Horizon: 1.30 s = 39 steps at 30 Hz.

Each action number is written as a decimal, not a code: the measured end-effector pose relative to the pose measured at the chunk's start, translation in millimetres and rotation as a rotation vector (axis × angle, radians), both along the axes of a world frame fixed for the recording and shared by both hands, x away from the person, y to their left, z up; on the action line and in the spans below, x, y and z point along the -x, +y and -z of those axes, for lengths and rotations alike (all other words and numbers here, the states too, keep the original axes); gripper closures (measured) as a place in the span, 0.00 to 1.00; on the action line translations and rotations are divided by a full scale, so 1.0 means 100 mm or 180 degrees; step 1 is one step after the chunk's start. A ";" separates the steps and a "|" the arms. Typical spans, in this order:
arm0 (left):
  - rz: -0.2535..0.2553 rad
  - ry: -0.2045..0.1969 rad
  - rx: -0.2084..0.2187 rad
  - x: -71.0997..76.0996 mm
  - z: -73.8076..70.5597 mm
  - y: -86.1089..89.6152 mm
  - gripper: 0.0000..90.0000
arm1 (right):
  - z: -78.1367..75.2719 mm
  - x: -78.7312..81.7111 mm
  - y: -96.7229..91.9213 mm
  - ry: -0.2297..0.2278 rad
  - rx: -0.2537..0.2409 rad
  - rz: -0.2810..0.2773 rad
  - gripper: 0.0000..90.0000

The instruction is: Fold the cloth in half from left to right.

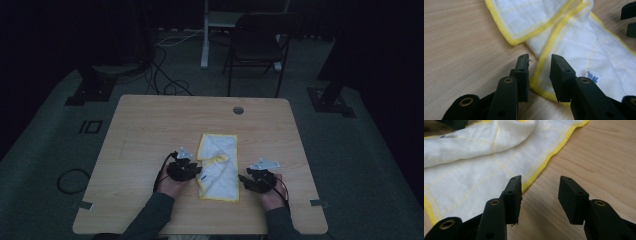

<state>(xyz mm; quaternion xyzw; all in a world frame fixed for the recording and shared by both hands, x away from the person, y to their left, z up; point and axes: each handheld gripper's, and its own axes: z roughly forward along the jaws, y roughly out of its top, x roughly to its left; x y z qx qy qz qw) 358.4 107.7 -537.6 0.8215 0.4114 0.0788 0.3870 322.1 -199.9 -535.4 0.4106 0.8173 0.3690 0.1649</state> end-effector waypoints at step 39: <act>0.0740 -0.0216 0.0319 0.34 -0.29 -0.52 0.97 | -0.01 -0.01 -0.06 -0.0026 -0.0032 0.0125 0.59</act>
